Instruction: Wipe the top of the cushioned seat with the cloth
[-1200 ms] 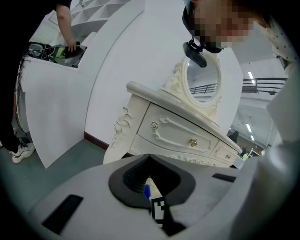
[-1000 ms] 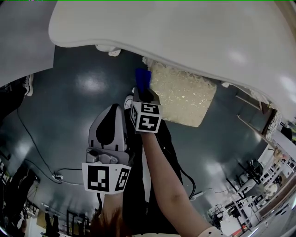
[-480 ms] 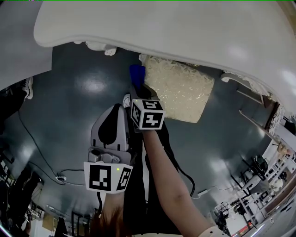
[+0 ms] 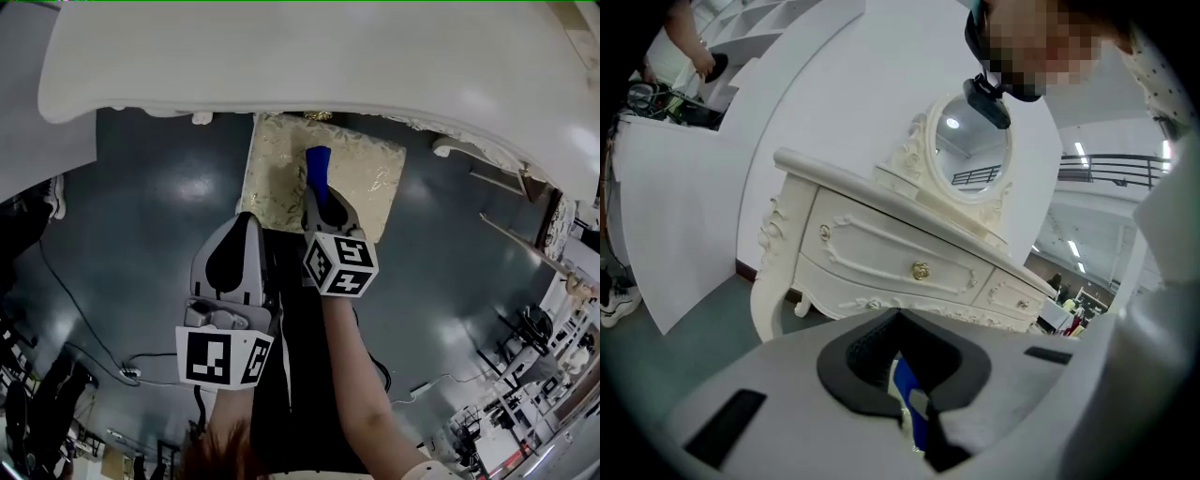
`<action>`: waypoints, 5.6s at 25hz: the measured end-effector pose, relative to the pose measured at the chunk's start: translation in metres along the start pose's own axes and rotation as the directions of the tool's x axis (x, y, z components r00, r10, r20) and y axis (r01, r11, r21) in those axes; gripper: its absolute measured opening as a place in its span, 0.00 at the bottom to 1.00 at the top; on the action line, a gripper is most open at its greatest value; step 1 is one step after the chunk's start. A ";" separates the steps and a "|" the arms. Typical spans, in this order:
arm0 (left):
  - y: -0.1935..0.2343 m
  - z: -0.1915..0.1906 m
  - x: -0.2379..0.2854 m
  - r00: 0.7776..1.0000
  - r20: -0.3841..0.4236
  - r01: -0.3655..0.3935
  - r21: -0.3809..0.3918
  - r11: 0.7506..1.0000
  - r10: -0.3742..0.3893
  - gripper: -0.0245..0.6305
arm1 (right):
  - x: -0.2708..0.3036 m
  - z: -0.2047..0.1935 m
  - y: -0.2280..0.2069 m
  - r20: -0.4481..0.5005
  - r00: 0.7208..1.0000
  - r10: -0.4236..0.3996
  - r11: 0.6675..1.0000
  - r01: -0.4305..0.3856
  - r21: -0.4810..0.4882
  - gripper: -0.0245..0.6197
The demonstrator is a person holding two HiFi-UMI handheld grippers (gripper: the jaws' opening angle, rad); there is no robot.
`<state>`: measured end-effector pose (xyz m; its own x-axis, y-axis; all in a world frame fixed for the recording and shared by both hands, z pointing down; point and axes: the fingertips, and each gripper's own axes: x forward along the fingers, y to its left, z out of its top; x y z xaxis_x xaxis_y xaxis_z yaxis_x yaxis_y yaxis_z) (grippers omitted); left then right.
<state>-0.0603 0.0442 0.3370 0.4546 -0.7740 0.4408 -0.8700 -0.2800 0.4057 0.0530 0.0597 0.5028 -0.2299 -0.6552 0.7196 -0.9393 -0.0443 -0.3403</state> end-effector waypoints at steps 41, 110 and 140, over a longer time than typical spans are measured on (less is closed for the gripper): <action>-0.122 -0.061 0.033 0.973 -0.150 0.193 0.124 0.973 -0.174 0.04 | -0.081 -0.109 -0.208 -0.126 0.953 -0.274 0.951 0.289 0.113 0.13; -0.037 -0.023 0.028 0.989 -0.102 0.108 0.034 0.994 -0.104 0.04 | -0.037 -0.097 -0.079 -0.128 0.964 -0.233 0.966 0.245 0.084 0.13; 0.016 -0.007 0.026 0.995 -0.072 0.062 -0.002 0.998 -0.062 0.04 | -0.009 -0.099 -0.026 -0.135 0.969 -0.208 0.976 0.215 0.043 0.13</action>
<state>-0.0609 0.0238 0.3609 0.5204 -0.7120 0.4714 -0.8397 -0.3265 0.4339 0.0543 0.1415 0.5657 -0.0618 -0.5241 0.8494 -0.9550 -0.2162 -0.2029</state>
